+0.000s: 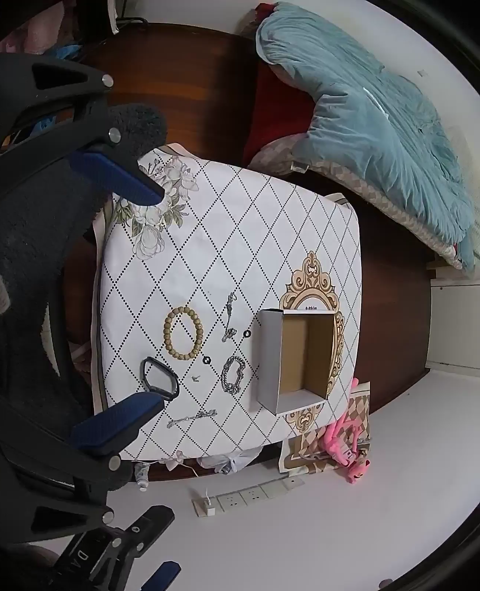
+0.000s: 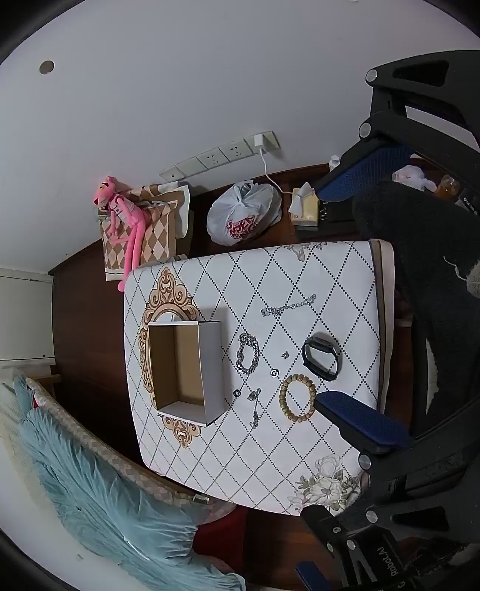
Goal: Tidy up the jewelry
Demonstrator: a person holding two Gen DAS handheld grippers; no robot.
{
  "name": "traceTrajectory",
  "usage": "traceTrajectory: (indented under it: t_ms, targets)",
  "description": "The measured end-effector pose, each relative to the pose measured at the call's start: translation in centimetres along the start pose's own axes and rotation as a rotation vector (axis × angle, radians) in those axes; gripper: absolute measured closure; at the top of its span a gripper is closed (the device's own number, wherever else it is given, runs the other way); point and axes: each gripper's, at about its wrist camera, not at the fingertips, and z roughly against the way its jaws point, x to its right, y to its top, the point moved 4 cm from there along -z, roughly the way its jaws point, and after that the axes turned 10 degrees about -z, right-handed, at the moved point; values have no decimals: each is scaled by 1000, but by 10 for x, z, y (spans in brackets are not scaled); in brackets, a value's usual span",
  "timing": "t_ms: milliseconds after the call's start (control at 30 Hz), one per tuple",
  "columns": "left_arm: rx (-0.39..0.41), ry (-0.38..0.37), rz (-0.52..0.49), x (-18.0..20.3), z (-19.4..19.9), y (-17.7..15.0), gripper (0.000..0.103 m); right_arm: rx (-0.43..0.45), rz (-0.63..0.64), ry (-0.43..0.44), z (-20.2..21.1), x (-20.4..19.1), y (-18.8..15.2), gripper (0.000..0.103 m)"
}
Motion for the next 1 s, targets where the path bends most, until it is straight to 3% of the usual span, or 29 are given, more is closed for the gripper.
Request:
traceTrajectory:
  t_ms: [1000]
  targets:
    - [41,0,-17,4,22,1,0,30,5,13,21,2,0,0]
